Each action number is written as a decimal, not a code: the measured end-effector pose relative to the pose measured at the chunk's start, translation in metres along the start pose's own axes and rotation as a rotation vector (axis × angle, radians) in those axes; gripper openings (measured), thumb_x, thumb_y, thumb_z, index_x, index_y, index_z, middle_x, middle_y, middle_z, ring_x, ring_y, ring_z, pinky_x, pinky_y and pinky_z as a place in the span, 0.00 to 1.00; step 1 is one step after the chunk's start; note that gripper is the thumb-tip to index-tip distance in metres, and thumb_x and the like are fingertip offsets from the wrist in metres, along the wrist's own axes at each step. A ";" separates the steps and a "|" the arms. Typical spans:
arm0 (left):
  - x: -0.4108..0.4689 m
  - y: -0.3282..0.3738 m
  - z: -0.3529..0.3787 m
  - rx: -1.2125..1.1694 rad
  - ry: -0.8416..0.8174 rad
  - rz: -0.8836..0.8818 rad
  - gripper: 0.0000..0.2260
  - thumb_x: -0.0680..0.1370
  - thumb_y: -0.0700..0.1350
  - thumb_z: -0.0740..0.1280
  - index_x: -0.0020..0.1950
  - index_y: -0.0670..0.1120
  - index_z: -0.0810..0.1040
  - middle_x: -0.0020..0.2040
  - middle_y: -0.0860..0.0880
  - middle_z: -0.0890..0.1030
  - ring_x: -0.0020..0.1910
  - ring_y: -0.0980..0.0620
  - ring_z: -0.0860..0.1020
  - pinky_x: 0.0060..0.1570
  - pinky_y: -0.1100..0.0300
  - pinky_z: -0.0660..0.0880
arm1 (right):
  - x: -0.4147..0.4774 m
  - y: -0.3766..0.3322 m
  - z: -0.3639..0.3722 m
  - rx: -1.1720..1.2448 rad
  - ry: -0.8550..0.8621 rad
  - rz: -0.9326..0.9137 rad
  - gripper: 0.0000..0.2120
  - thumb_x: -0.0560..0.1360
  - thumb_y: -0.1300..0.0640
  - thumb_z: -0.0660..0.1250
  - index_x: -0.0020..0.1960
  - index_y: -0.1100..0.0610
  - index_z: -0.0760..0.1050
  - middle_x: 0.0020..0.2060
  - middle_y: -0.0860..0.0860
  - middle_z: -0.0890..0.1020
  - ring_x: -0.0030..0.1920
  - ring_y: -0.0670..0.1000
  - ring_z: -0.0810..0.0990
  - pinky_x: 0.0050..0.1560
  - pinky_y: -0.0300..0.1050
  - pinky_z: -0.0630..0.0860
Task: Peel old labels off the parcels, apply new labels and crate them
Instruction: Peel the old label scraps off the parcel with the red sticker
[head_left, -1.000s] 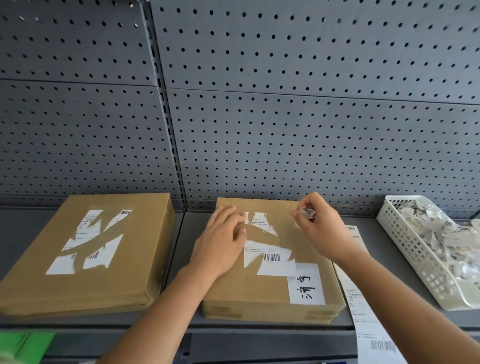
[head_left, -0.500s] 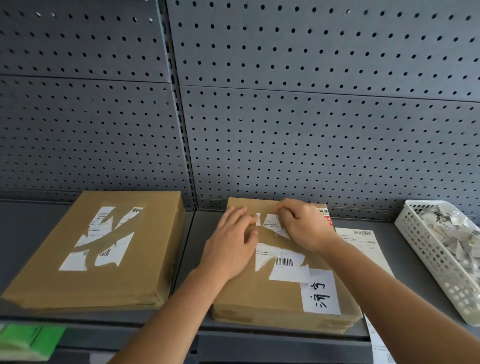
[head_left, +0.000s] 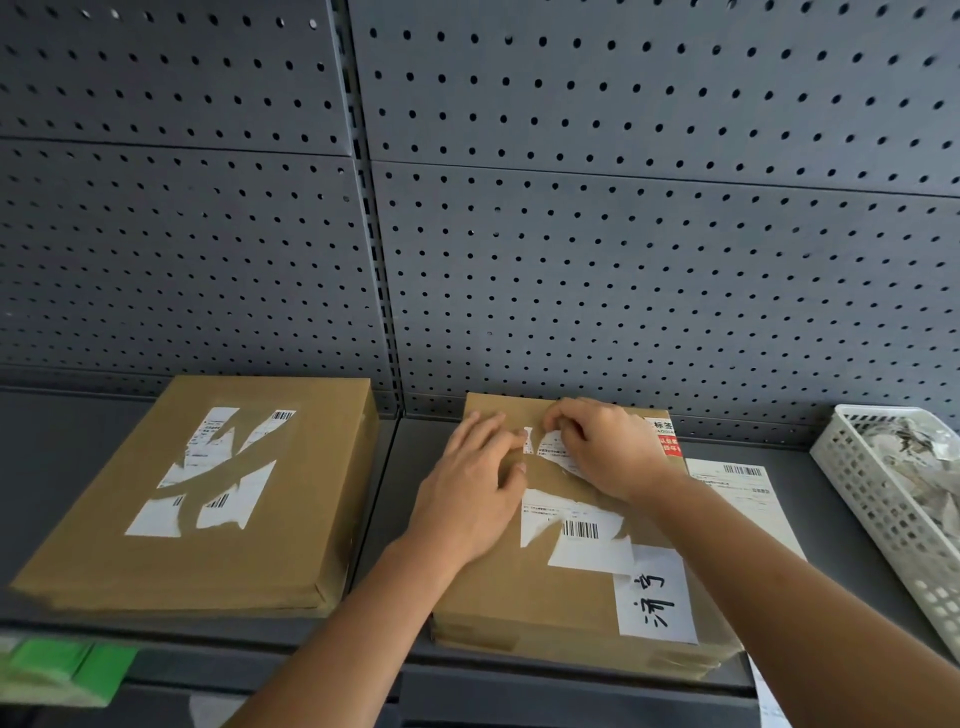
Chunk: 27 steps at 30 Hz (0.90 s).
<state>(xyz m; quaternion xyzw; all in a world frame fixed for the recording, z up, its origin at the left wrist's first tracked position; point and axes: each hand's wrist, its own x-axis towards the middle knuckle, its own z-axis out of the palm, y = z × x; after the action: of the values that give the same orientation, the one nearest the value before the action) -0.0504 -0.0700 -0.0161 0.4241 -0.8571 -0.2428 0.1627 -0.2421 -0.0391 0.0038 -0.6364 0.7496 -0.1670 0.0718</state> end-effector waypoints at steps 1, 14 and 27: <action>0.000 0.000 0.000 0.000 -0.001 0.000 0.17 0.84 0.55 0.57 0.73 0.59 0.69 0.79 0.63 0.57 0.79 0.63 0.45 0.72 0.49 0.65 | 0.000 0.000 0.000 0.000 0.002 0.001 0.12 0.80 0.55 0.55 0.50 0.44 0.76 0.48 0.41 0.80 0.44 0.49 0.79 0.46 0.48 0.76; -0.001 0.000 -0.001 0.000 -0.004 -0.006 0.16 0.84 0.54 0.57 0.73 0.59 0.69 0.79 0.63 0.57 0.79 0.63 0.45 0.71 0.49 0.65 | -0.001 0.001 0.003 -0.036 -0.008 0.015 0.11 0.81 0.56 0.54 0.49 0.46 0.74 0.44 0.41 0.78 0.42 0.50 0.78 0.40 0.46 0.72; 0.000 0.001 -0.001 -0.014 0.001 -0.006 0.16 0.84 0.54 0.57 0.72 0.60 0.70 0.79 0.64 0.58 0.79 0.64 0.45 0.70 0.48 0.67 | -0.004 0.005 0.004 0.048 0.032 0.039 0.10 0.80 0.57 0.54 0.49 0.46 0.73 0.41 0.41 0.78 0.39 0.49 0.77 0.38 0.46 0.69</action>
<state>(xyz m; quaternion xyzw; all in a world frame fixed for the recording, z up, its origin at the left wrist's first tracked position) -0.0501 -0.0696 -0.0148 0.4258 -0.8540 -0.2492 0.1654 -0.2453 -0.0353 -0.0022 -0.6168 0.7588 -0.1938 0.0782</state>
